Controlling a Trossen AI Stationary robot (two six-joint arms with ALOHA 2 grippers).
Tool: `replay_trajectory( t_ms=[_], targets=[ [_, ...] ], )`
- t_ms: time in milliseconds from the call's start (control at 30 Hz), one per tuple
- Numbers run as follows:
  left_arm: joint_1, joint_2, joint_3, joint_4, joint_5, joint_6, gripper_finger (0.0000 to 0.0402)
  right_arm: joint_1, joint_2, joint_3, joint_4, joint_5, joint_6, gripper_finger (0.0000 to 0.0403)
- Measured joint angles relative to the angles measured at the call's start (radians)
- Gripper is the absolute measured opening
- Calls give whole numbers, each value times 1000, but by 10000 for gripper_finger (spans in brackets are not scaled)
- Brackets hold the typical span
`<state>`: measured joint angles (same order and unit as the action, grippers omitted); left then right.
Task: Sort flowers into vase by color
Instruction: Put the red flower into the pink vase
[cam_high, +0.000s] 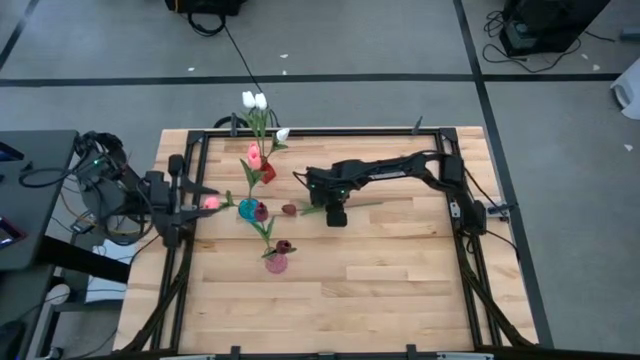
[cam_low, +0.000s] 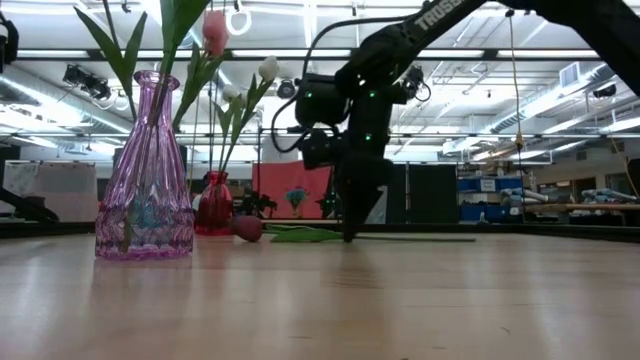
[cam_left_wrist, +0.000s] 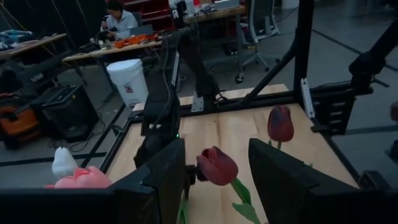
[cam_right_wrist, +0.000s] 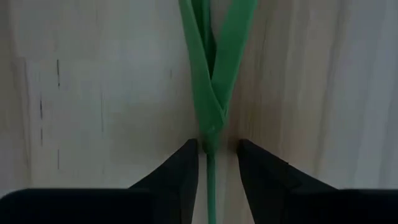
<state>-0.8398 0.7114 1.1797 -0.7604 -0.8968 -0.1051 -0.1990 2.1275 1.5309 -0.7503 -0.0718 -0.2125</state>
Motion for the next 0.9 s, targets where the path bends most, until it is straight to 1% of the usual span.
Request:
replay_trajectory(
  t_ms=[167, 233, 333, 433, 467, 567, 733, 833, 900],
  targets=[
    [0, -1, 13, -2, 16, 0, 183, 4, 39, 29, -39, 28, -3, 124],
    [0, 0, 13, -2, 17, -1, 183, 5, 39, 29, -41, 35, 1, 114],
    [0, 2, 13, -2, 17, -3, 183, 9, 40, 28, -43, 47, 5, 76],
    [0, 2, 13, -2, 17, -7, 183, 12, 40, 28, -48, 41, 9, 20],
    [0, 2, 13, -2, 18, -8, 183, 14, 41, 27, -51, 37, 8, 13],
    [0, 2, 13, -2, 18, -9, 183, 16, 37, 26, -54, 42, 11, 13],
    [0, 2, 13, -17, 19, -26, 183, 15, -35, 15, -117, 48, 14, 6],
    [0, 2, 13, -64, 20, -70, 183, 15, -145, 6, -99, 19, 25, 4],
    [0, 2, 13, -94, 25, -113, 183, 16, -227, -41, -55, -17, 39, 3]
  ],
)
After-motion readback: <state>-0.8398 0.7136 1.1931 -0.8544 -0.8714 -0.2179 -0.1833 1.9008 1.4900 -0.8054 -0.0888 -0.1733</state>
